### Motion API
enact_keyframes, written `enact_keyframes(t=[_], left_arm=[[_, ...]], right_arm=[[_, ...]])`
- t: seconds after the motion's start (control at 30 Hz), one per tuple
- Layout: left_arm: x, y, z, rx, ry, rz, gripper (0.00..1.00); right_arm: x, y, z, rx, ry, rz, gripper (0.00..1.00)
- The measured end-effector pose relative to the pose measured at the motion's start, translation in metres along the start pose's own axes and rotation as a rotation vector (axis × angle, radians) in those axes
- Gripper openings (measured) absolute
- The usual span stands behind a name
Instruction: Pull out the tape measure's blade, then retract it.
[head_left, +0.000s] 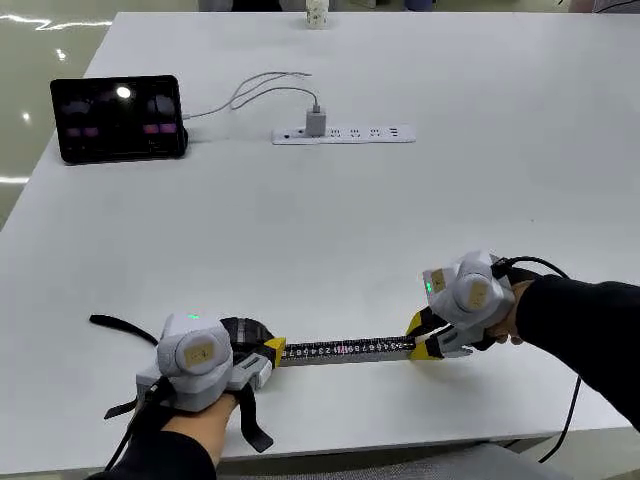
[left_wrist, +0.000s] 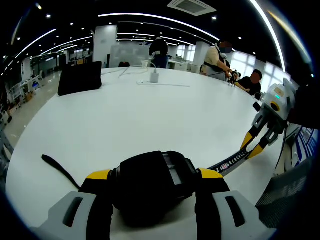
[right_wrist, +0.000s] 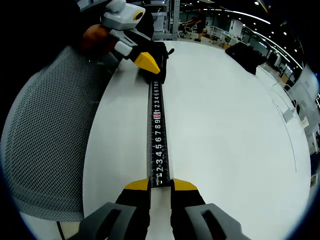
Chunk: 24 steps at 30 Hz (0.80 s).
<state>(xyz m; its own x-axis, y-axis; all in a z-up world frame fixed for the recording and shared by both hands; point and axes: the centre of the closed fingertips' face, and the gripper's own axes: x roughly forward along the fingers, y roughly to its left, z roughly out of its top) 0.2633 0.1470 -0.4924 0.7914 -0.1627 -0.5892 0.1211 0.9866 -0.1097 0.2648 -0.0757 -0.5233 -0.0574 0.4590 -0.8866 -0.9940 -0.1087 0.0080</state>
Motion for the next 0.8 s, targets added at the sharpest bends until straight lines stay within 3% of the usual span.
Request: enact_keyframes(t=[0.8], left_arm=[[-0.0002, -0.0002, 0.0001, 0.000, -0.001, 0.000, 0.62]], right_arm=[[0.0051, -0.0003, 0.0088, 0.023, -0.007, -0.011, 0.12]])
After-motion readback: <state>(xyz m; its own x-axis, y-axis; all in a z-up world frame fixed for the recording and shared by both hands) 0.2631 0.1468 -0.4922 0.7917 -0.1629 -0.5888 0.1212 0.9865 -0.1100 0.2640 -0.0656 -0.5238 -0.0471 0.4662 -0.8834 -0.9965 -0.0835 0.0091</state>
